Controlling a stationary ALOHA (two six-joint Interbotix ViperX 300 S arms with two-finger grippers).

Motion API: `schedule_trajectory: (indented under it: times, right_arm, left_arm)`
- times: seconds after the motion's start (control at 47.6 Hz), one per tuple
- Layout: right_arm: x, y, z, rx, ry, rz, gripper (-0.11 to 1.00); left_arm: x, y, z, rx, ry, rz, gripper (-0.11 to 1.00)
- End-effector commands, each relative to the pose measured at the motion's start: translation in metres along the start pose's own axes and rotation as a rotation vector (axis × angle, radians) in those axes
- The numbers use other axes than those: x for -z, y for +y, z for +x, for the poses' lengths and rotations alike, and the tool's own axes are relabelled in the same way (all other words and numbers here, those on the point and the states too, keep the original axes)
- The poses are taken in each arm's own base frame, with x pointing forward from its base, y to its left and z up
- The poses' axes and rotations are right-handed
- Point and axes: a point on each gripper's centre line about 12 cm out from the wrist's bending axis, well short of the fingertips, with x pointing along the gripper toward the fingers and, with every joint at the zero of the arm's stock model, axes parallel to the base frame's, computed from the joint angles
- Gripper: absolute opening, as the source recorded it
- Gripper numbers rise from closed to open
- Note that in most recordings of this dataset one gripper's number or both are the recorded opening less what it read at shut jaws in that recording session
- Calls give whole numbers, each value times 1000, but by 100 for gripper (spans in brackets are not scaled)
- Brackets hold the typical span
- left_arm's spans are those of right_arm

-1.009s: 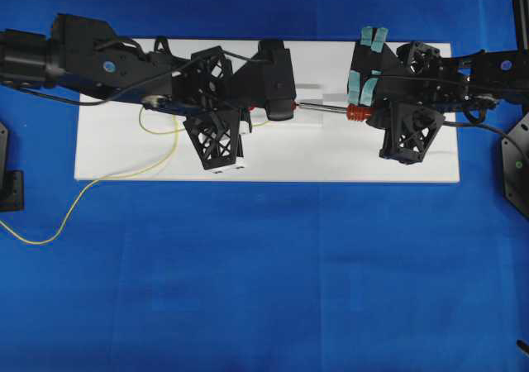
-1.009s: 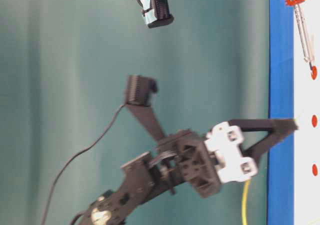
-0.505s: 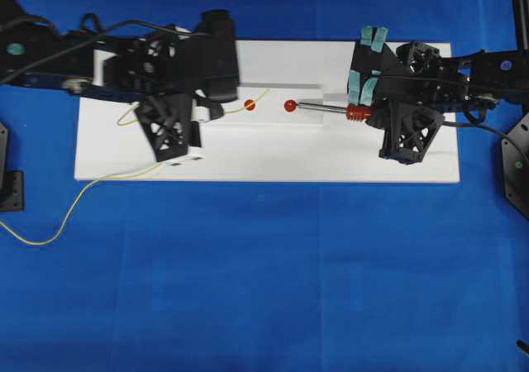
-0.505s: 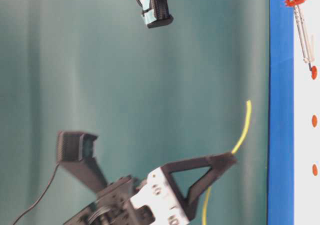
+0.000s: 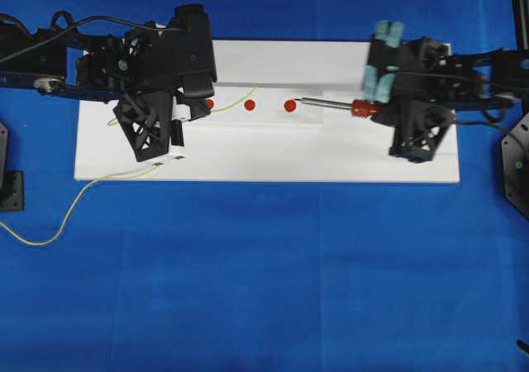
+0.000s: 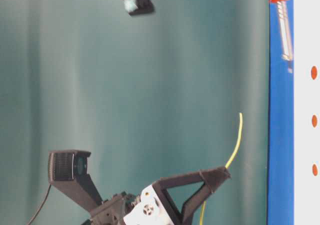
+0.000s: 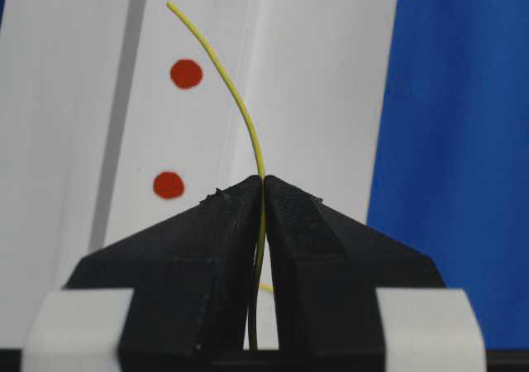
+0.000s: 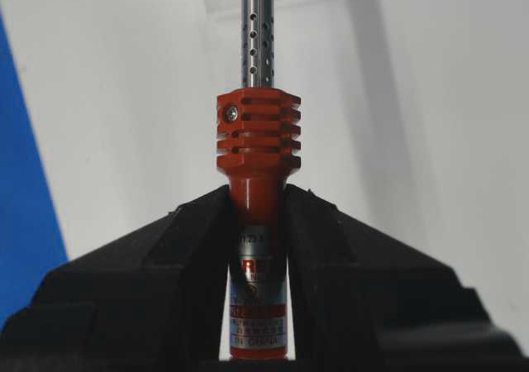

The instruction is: Touch the tip of the soldering iron to the tip of the solder at the mark.

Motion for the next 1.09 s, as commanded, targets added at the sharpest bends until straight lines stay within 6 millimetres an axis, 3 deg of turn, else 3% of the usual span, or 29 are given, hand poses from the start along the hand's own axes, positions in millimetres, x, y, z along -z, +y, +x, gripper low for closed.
schedule_trajectory:
  times: [0.0, 0.252, 0.399, 0.631, 0.736, 1.072]
  right_arm:
    - [-2, -1, -21, -11, -81, 1, 6]
    - [14, -5, -52, -32, -200, 53, 6]
    - [17, -5, -51, -36, -213, 60, 6]
    - [5, 1, -49, -66, -275, 63, 6]
    - [6, 14, -51, -115, -289, 54, 6]
    - [15, 89, -58, -362, -342, -83, 6]
  left_arm:
    - [-6, 0, -11, 0, -41, 0, 2]
    - [4, 1, -19, 0, -63, -2, 2]
    - [9, 4, -23, -4, -92, -9, 2]
    - [14, 0, -28, 9, -112, -39, 2]
    - [18, -15, -34, 47, -116, -61, 2]
    - [50, -89, -57, 270, -181, -61, 2]
